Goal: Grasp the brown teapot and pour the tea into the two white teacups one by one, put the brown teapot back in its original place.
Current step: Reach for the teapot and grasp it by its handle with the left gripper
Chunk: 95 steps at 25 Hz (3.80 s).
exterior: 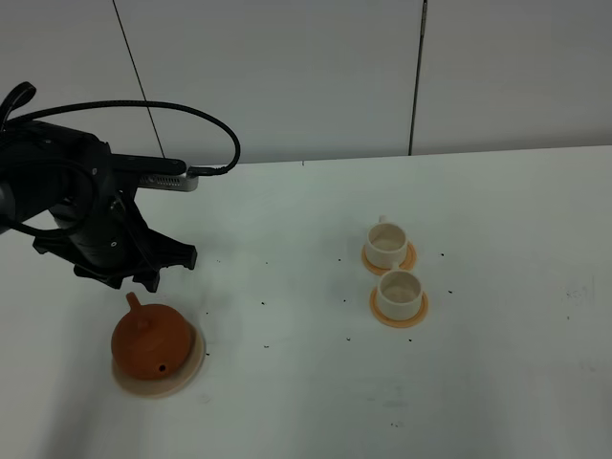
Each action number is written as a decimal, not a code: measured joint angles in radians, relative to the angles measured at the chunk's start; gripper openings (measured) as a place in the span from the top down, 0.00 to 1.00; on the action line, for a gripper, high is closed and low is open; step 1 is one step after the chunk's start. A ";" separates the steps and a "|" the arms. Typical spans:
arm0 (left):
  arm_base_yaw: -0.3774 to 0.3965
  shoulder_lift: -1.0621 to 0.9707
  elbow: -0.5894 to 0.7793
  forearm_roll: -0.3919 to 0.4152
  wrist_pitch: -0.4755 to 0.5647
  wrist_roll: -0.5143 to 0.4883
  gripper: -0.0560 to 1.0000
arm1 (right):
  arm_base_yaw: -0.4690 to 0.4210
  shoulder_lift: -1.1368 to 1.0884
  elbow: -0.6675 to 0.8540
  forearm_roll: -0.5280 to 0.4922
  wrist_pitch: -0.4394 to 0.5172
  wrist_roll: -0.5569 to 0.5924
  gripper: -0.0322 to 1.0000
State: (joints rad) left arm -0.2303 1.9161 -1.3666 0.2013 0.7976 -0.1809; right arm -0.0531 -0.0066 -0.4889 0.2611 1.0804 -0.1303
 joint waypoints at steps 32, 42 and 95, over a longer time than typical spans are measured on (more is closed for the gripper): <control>0.000 0.083 0.000 0.062 -0.049 -0.088 0.45 | 0.000 0.000 0.001 0.000 0.000 0.000 0.74; 0.014 0.083 0.000 0.117 -0.058 -0.139 0.45 | 0.000 0.000 0.003 0.000 0.000 0.000 0.74; 0.060 -0.006 -0.007 0.117 0.209 -0.054 0.44 | 0.000 0.000 0.003 0.000 0.000 0.000 0.74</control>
State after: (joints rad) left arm -0.1702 1.9099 -1.3731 0.3181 1.0068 -0.2350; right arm -0.0531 -0.0066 -0.4855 0.2611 1.0804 -0.1303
